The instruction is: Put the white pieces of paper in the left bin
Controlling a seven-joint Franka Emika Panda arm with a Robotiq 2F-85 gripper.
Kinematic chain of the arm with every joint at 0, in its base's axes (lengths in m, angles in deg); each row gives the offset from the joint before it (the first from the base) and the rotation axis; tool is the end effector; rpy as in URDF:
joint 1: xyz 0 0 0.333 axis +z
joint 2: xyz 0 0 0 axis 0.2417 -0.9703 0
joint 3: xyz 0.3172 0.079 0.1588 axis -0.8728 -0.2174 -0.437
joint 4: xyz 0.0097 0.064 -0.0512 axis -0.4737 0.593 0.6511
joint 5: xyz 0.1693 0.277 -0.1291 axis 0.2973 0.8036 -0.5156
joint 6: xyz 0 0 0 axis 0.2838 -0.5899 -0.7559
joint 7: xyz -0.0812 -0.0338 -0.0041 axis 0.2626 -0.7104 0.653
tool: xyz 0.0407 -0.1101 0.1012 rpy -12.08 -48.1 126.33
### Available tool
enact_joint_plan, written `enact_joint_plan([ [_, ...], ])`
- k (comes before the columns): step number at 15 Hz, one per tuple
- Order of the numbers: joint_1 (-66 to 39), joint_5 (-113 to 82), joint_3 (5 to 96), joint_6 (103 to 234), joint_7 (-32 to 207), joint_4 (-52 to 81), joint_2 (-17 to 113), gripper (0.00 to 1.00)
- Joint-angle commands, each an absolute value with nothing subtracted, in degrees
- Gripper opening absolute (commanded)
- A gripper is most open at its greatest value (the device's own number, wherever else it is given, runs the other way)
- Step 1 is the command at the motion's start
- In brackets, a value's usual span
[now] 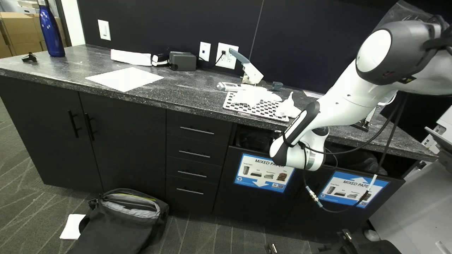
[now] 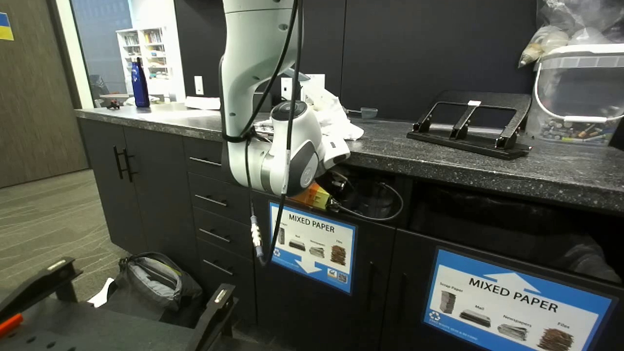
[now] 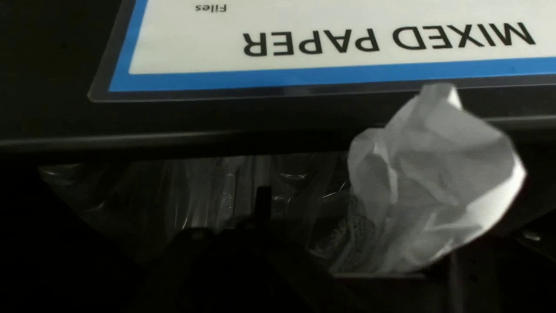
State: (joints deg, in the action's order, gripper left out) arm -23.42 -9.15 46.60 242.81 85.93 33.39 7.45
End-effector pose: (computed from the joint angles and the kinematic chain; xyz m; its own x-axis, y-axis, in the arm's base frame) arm 0.6573 -0.1203 0.0895 0.7233 -0.2243 0.6531 -0.2599 -0.9647 -0.0434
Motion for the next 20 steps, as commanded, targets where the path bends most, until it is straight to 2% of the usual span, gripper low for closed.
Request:
enact_joint_plan([
  [1,-21.9,-9.1,47.9,244.4,85.8,31.8,7.6,1.00],
  [4,-22.1,-10.1,47.3,244.2,85.8,32.7,8.2,1.00],
  [9,-30.2,-25.8,38.1,231.1,83.6,36.2,11.7,1.00],
  [11,-31.1,-26.8,37.1,229.6,82.8,36.7,12.4,1.00],
  [17,-23.4,-20.1,47.0,235.0,81.7,39.5,16.0,1.00],
  [20,-18.6,-15.5,52.1,231.4,81.9,46.5,21.5,1.00],
])
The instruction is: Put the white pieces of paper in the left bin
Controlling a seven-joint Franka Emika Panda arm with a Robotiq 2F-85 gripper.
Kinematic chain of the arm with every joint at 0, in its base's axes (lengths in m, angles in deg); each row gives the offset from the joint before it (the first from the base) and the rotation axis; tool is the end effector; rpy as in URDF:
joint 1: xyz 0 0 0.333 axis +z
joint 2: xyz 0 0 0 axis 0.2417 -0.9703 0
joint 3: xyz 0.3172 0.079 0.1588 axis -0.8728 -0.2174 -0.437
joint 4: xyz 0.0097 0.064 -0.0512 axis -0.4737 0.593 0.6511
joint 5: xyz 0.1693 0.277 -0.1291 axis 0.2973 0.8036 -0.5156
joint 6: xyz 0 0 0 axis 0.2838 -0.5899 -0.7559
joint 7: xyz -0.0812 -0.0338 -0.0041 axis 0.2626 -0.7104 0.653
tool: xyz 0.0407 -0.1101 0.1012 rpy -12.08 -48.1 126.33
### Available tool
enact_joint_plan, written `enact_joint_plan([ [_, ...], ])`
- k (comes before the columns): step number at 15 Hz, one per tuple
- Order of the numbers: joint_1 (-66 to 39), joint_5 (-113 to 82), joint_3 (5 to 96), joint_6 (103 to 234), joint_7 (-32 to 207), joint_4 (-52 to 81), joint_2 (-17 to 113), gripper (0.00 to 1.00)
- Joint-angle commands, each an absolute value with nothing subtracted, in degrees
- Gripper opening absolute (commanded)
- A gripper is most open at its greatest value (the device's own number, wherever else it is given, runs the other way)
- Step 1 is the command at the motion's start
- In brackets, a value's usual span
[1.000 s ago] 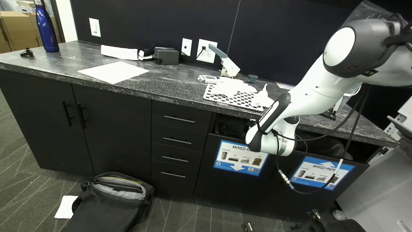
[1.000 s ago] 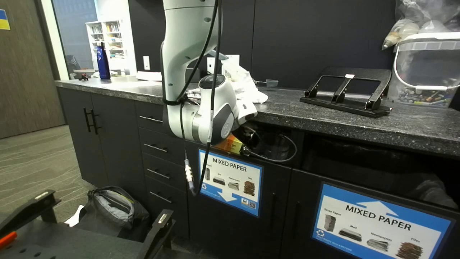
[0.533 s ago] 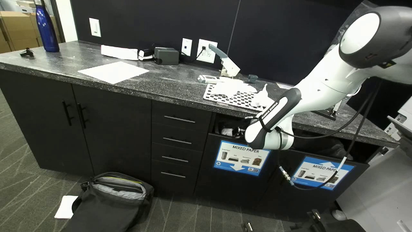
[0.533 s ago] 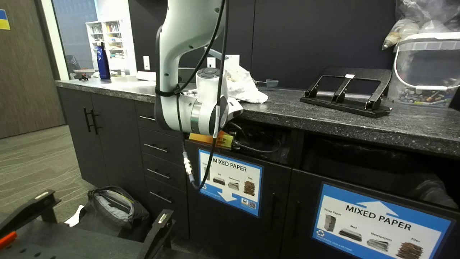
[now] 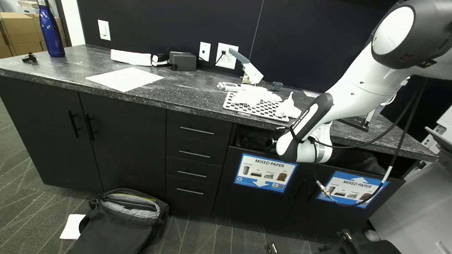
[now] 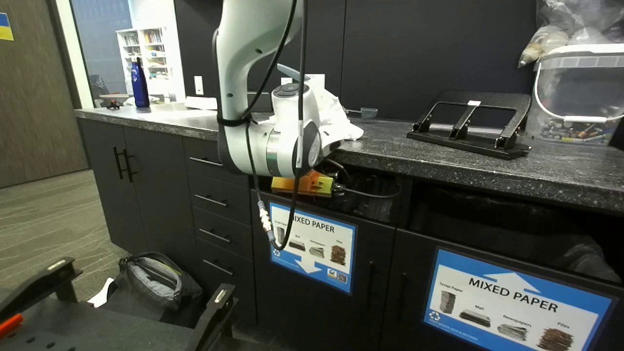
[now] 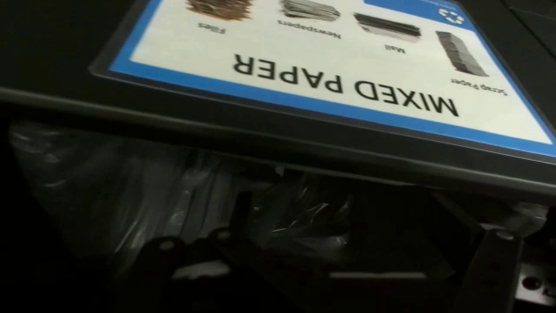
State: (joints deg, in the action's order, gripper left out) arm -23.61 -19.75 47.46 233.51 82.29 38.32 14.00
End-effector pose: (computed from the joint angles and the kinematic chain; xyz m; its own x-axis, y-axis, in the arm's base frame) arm 0.6415 -0.1026 0.1105 0.8392 -0.0124 0.5437 -0.0472 -0.9976 0.0500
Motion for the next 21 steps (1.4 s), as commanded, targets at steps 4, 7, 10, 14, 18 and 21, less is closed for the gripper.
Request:
enact_joint_plan([
  [4,-11.7,-11.9,57.9,226.3,81.2,57.9,31.8,1.00],
  [7,-5.7,-12.2,62.7,212.3,81.2,63.3,41.0,1.00],
  [10,-6.2,-16.7,61.6,197.4,82.4,65.9,50.1,1.00],
  [14,-9.8,-16.2,56.4,177.6,83.8,58.3,56.1,1.00],
  [18,-12.2,-10.8,52.7,162.9,87.6,42.8,54.5,1.00],
  [21,-13.2,-8.8,51.8,159.9,93.5,32.5,49.0,1.00],
])
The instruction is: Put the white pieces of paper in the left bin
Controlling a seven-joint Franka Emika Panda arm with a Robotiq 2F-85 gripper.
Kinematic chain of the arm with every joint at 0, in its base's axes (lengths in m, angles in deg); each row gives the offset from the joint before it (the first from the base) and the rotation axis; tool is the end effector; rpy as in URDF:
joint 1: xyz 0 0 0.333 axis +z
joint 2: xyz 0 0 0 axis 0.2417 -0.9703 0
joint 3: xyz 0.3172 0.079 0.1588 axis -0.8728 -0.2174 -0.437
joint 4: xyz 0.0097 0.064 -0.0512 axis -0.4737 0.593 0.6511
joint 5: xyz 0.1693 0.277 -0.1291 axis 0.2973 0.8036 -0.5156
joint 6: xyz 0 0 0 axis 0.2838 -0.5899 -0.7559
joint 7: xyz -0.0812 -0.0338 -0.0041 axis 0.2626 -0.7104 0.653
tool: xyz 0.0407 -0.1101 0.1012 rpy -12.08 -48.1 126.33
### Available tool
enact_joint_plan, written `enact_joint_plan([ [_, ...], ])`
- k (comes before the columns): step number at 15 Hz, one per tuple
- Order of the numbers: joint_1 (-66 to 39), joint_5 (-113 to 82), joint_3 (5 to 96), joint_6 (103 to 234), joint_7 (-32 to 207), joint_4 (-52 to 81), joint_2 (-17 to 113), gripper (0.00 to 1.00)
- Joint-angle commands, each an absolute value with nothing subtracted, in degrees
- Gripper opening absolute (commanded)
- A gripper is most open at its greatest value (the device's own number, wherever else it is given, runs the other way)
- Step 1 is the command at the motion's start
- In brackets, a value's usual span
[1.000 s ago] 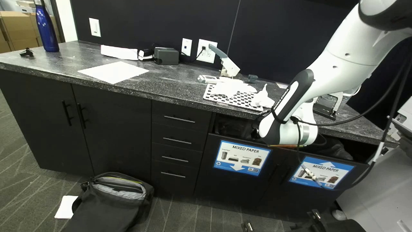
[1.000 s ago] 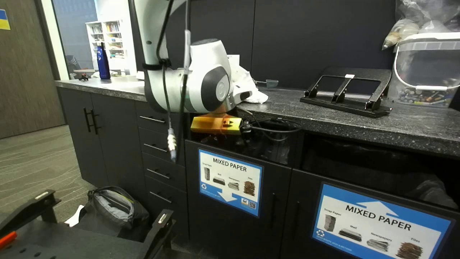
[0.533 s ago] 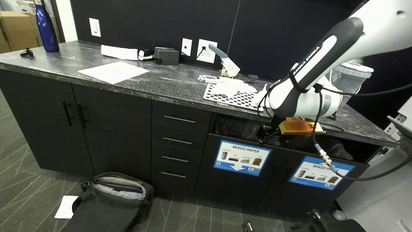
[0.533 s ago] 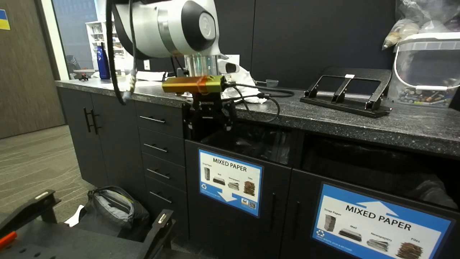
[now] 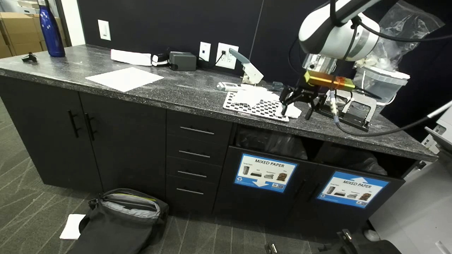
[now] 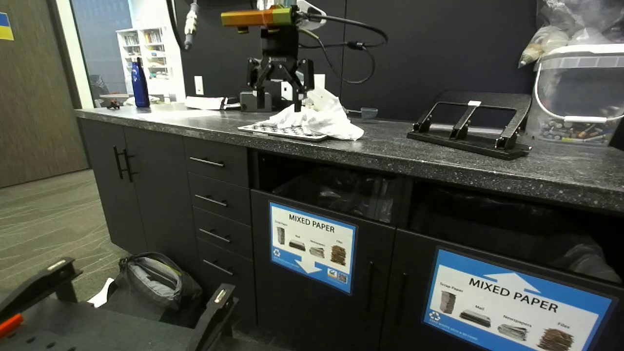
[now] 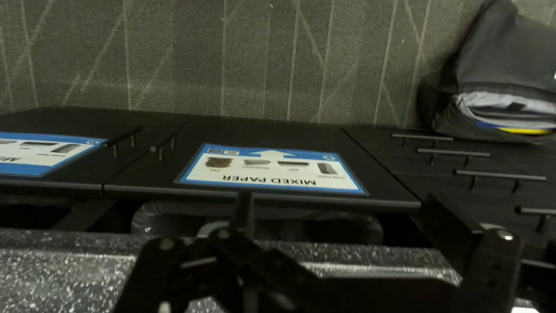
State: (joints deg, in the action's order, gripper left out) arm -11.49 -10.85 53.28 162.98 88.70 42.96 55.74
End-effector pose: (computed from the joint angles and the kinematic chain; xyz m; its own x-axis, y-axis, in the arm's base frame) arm 0.5356 -0.0380 0.3749 0.9811 -0.1933 -0.0031 -0.1933 -0.9811 -0.0040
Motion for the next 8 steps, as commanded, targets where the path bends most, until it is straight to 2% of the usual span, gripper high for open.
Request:
enact_joint_plan([
  [1,-13.4,-8.7,51.7,159.7,95.8,29.9,47.0,1.00],
  [8,-13.5,-9.7,53.5,162.5,109.4,14.1,31.4,1.00],
])
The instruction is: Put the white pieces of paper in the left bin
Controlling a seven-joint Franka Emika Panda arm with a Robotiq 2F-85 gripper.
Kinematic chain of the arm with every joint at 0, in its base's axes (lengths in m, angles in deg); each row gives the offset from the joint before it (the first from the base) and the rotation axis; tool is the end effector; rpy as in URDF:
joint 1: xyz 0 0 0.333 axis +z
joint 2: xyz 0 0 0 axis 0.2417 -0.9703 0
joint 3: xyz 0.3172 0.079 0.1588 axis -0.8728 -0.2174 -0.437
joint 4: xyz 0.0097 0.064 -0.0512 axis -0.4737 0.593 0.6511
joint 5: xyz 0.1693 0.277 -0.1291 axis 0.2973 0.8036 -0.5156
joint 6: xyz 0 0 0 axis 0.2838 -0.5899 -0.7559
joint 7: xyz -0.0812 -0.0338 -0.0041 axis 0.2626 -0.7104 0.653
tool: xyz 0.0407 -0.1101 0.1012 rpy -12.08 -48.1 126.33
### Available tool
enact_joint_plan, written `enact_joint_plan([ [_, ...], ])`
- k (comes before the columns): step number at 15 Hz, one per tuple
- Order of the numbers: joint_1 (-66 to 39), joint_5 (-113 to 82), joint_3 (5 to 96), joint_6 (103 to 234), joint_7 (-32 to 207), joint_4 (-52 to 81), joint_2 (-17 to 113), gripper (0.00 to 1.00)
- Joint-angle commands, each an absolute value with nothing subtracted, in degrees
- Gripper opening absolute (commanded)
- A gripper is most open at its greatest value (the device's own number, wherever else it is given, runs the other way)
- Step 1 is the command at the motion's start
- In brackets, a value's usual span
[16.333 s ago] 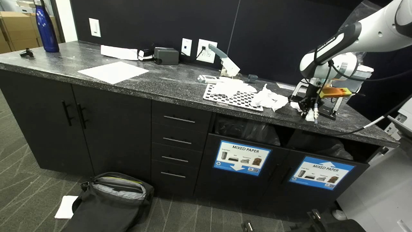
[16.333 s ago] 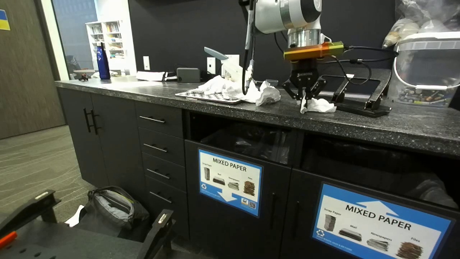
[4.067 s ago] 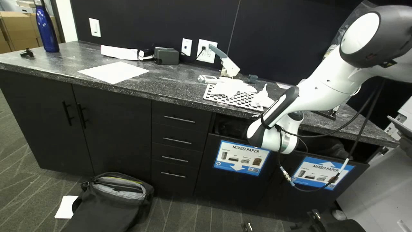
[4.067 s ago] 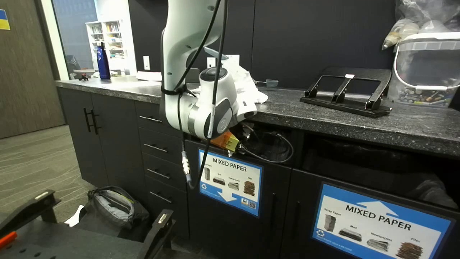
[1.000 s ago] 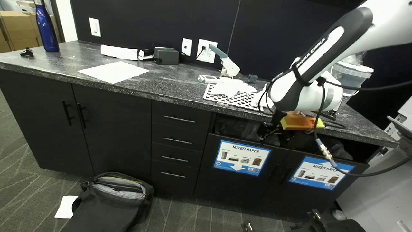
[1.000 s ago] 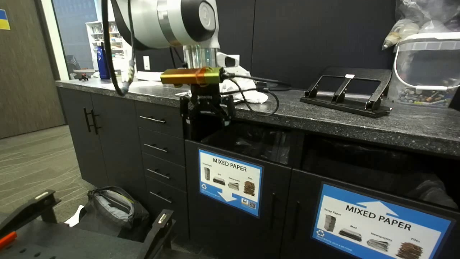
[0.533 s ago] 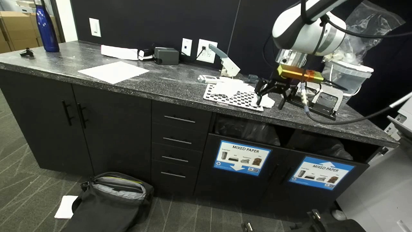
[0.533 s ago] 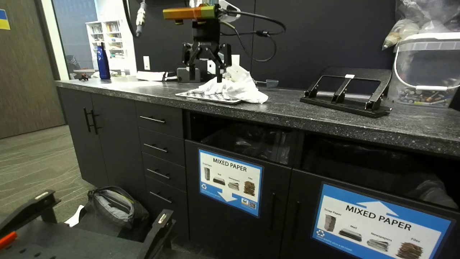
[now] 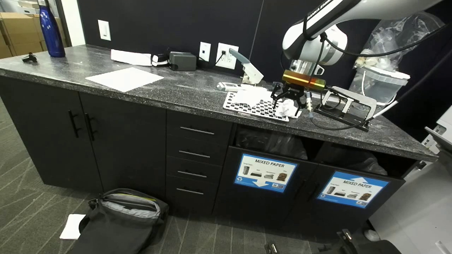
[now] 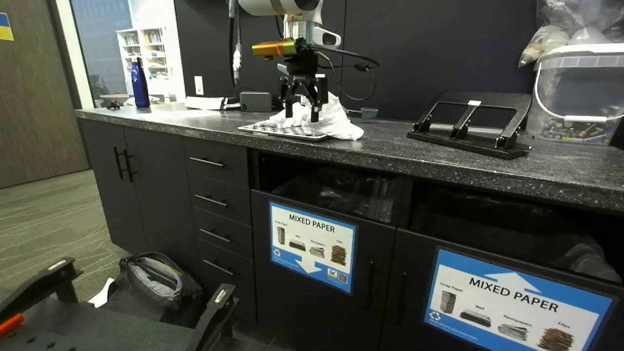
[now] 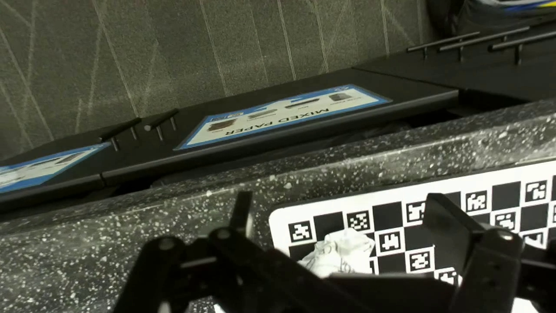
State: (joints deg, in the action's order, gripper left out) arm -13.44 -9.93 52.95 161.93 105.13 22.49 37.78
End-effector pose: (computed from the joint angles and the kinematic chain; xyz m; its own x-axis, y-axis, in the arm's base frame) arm 0.6453 -0.0574 0.3337 0.8737 -0.4856 0.0290 -0.4860 -0.8740 0.0047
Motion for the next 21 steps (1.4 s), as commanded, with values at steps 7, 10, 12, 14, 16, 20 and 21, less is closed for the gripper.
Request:
enact_joint_plan([
  [7,-12.9,-12.3,57.3,161.3,115.5,2.2,22.2,0.75],
  [10,-13.6,-12.1,57.5,158.7,114.8,-1.0,20.2,0.58],
  [12,-13.9,-12.1,57.5,156.8,114.3,-2.9,19.2,0.42],
  [14,-13.8,-12.2,57.5,155.9,114.1,-3.7,18.9,0.27],
  [16,-13.4,-13.2,57.8,155.4,113.8,-3.3,19.6,0.17],
  [20,-11.5,-19.3,59.8,157.3,113.7,2.7,24.0,0.14],
  [21,-10.7,-21.9,60.9,158.7,114.2,5.6,25.7,0.16],
])
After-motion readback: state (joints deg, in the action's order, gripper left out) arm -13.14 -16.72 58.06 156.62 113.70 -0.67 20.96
